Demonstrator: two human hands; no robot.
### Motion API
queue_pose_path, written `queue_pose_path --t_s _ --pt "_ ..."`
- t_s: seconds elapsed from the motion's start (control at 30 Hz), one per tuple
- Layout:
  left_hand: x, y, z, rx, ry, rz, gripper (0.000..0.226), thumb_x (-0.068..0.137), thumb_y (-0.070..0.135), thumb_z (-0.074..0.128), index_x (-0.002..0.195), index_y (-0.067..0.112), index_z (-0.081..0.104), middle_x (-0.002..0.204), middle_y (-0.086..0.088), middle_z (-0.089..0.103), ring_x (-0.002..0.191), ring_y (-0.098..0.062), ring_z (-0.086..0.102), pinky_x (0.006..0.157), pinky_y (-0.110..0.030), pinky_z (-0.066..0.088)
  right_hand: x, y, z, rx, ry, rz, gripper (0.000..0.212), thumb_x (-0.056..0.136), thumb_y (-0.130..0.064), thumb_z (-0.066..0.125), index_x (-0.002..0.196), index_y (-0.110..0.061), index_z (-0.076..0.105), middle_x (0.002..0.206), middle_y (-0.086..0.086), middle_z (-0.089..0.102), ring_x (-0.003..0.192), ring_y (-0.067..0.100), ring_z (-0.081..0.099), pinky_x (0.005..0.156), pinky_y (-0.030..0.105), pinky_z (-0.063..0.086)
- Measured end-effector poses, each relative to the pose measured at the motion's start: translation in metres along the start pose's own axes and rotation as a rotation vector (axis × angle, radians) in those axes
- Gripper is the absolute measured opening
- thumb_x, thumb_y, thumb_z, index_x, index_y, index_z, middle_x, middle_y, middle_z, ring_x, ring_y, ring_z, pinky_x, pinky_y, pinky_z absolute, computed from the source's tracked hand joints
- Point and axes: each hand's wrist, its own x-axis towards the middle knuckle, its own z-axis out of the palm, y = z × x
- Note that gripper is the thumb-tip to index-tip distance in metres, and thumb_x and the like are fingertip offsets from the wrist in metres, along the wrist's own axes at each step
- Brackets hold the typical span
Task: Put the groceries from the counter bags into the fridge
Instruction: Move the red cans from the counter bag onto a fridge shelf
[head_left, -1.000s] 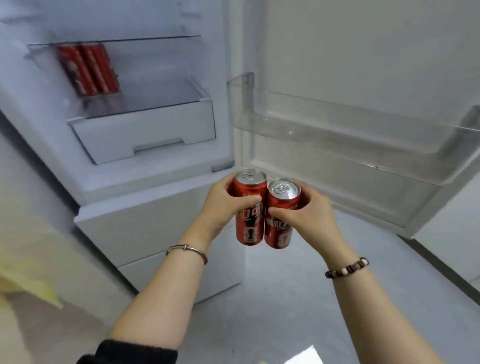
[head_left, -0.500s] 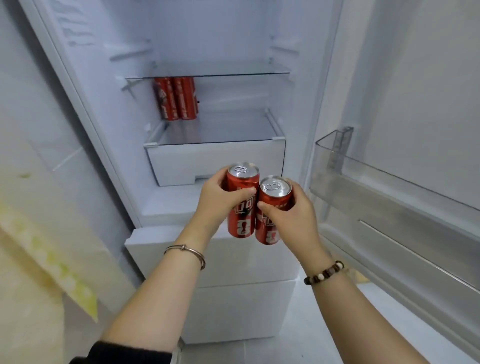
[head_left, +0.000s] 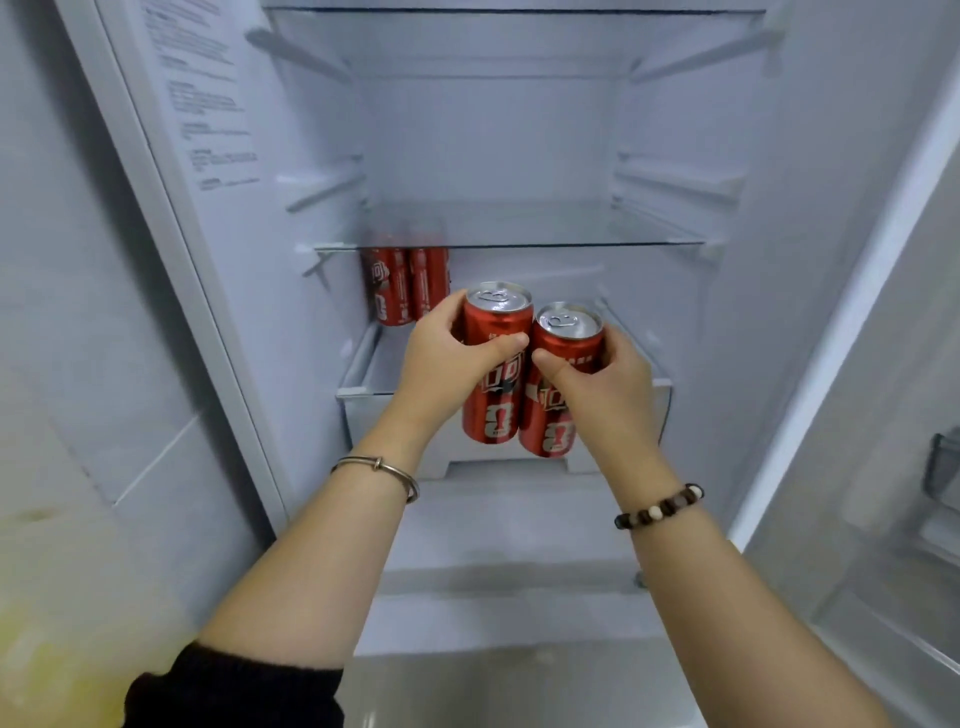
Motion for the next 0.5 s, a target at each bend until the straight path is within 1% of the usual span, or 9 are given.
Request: queue_pose_path --t_s 0.1,0.2,0.27,0.37,0.5 --pt "0.025 -0.009 -0.017 0.022 0.020 0.025 0.037 0.072 0.017 0.079 0.103 0.029 0.062 0.098 0.014 0.069 0.091 0.002 0.064 0.076 -0.013 0.050 0.026 -0.006 0.026 -0.019 0.012 -0.053 0.041 0.075 -0.018 0.076 0.113 -0.021 0.060 0.099 -0.015 0.065 0.087 -0.007 0.062 0.071 0.005 0.048" --pt "0.045 -0.025 -0.028 0.034 0.062 0.014 0.038 0.072 0.023 0.078 0.107 0.026 0.062 0.099 0.012 0.068 0.093 -0.001 0.064 0.081 -0.020 0.051 0.045 -0.005 0.047 -0.034 0.014 -0.049 0.039 0.075 -0.020 0.077 0.111 -0.020 0.060 0.092 -0.016 0.065 0.079 -0.010 0.061 0.065 0.005 0.048" --pt "0.054 -0.035 -0.032 0.044 0.081 -0.008 0.041 0.073 0.026 0.078 0.110 0.023 0.061 0.101 0.011 0.067 0.095 -0.003 0.063 0.084 -0.025 0.052 0.054 -0.002 0.057 -0.041 0.017 -0.041 0.038 0.076 -0.021 0.076 0.110 -0.021 0.059 0.092 -0.016 0.064 0.082 -0.006 0.062 0.066 0.008 0.048" --pt "0.062 -0.048 -0.032 0.050 0.145 -0.064 0.046 0.073 0.028 0.078 0.115 0.020 0.061 0.102 0.010 0.066 0.094 -0.003 0.062 0.083 -0.024 0.052 0.064 0.001 0.066 -0.046 0.014 -0.016 0.039 0.077 -0.022 0.075 0.112 -0.021 0.058 0.095 -0.014 0.063 0.086 -0.003 0.060 0.071 0.014 0.047" --pt "0.073 -0.060 -0.031 0.044 0.180 -0.103 0.044 0.073 0.028 0.077 0.114 0.019 0.062 0.101 0.008 0.067 0.093 -0.005 0.062 0.083 -0.025 0.052 0.074 0.009 0.072 -0.069 0.006 0.009 0.039 0.078 -0.022 0.075 0.113 -0.021 0.058 0.096 -0.013 0.062 0.086 -0.003 0.058 0.072 0.017 0.046"
